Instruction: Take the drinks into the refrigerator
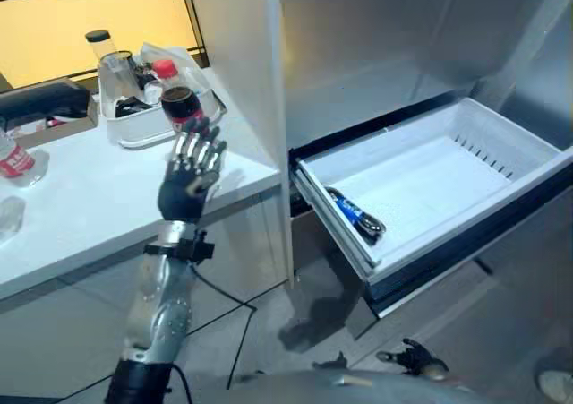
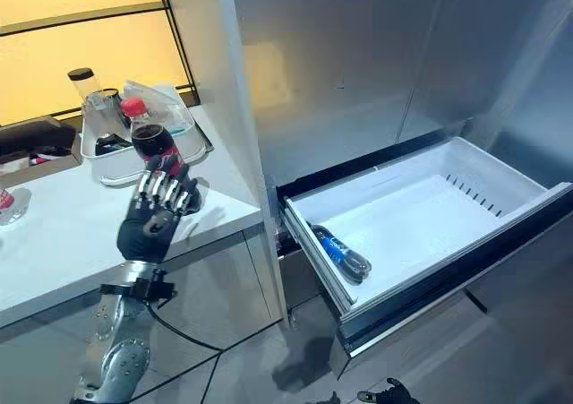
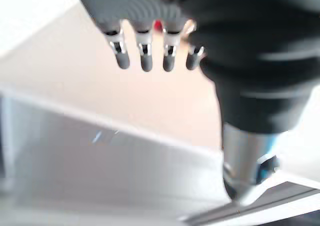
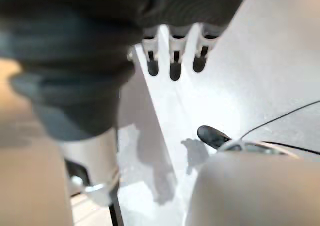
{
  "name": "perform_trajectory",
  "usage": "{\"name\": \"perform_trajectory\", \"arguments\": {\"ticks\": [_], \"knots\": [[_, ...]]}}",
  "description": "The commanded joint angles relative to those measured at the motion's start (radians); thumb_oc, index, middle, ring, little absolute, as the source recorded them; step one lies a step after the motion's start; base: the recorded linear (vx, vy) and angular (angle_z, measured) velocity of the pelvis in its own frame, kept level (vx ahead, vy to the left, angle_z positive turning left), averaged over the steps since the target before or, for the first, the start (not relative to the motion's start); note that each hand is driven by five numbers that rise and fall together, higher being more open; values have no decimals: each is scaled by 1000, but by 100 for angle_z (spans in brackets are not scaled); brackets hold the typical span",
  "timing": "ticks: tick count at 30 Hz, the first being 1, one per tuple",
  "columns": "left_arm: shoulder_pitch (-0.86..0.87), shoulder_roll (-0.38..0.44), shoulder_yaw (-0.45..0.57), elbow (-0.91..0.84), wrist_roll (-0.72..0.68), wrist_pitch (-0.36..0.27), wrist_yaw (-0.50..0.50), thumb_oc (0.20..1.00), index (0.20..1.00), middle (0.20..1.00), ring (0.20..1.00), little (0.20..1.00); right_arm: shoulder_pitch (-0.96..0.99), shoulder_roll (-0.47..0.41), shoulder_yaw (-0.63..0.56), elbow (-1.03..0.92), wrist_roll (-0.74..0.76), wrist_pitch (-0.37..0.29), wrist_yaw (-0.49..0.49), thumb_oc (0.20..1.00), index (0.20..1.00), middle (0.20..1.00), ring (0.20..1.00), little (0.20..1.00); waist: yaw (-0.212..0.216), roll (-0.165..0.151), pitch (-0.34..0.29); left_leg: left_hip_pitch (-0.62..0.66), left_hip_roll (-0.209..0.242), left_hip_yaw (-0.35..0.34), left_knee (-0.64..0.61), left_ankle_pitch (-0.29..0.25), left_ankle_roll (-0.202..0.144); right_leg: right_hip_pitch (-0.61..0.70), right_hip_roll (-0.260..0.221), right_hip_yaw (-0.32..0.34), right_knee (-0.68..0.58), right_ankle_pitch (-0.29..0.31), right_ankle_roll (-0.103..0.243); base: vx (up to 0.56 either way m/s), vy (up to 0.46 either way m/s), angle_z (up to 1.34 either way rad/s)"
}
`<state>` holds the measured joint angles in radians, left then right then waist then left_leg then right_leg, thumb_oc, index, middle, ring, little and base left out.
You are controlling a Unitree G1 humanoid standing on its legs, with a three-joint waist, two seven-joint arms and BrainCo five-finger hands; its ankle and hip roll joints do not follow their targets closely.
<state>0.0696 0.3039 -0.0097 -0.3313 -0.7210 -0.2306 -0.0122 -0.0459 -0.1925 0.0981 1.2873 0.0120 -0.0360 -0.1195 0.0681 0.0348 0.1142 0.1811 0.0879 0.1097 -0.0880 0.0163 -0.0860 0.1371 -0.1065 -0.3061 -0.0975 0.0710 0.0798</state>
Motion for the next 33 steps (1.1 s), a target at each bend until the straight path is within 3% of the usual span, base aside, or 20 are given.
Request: {"name": "perform_trajectory", "arguments": {"ticks": [1, 6, 7, 12, 18, 33], "knots": [[-51, 28, 69, -36, 60, -58, 58, 1000, 1000, 1000, 1000, 1000, -47, 22, 50, 31, -9, -7, -4, 1000, 1000, 1000, 1000, 1000, 7, -24, 24, 16, -39, 5, 1, -69, 16, 88, 7, 3, 13, -83, 31, 97, -116, 22], [-53, 29, 95, 7, 134, -54, 157, 1000, 1000, 1000, 1000, 1000, -52, 36, 68, 0, -20, -4, -18, 1000, 1000, 1000, 1000, 1000, 6, -19, 19, 20, -41, 4, 1, -69, 17, 94, 7, 1, 13, -85, 31, 0, 0, 0], [-90, 38, 95, 32, 170, -45, 215, 1000, 1000, 1000, 1000, 1000, -47, 41, 79, -8, -26, 0, -27, 1000, 1000, 1000, 1000, 1000, 0, -14, 18, 20, -41, 5, 1, -67, 18, 92, 8, 0, 15, -84, 30, 0, 0, 0], [-106, 72, 156, 61, 245, -52, 263, 1000, 1000, 1000, 1000, 1000, -39, 56, 81, -18, -25, 4, -35, 1000, 1000, 1000, 1000, 1000, 0, -12, 15, 18, -41, 4, 1, -67, 17, 89, 8, 1, 16, -85, 32, 0, 0, 0], [-186, 138, 202, 203, 395, -16, 362, 1000, 1000, 1000, 1000, 1000, -26, 51, 99, -40, -34, 5, -40, 1000, 1000, 1000, 1000, 1000, -10, -7, 7, 19, -41, 9, 1, -69, 15, 88, 8, 2, 16, -85, 36, 0, 0, 0], [-401, 229, 84, 554, 283, 66, 309, 1000, 1000, 1000, 1000, 1000, -3, 57, 137, -83, -48, 29, -47, 1000, 1000, 1000, 1000, 1000, -55, 0, 0, 23, -39, 28, 1, -67, 13, 77, 14, 19, 17, -75, 43, 0, 0, -1]]}}
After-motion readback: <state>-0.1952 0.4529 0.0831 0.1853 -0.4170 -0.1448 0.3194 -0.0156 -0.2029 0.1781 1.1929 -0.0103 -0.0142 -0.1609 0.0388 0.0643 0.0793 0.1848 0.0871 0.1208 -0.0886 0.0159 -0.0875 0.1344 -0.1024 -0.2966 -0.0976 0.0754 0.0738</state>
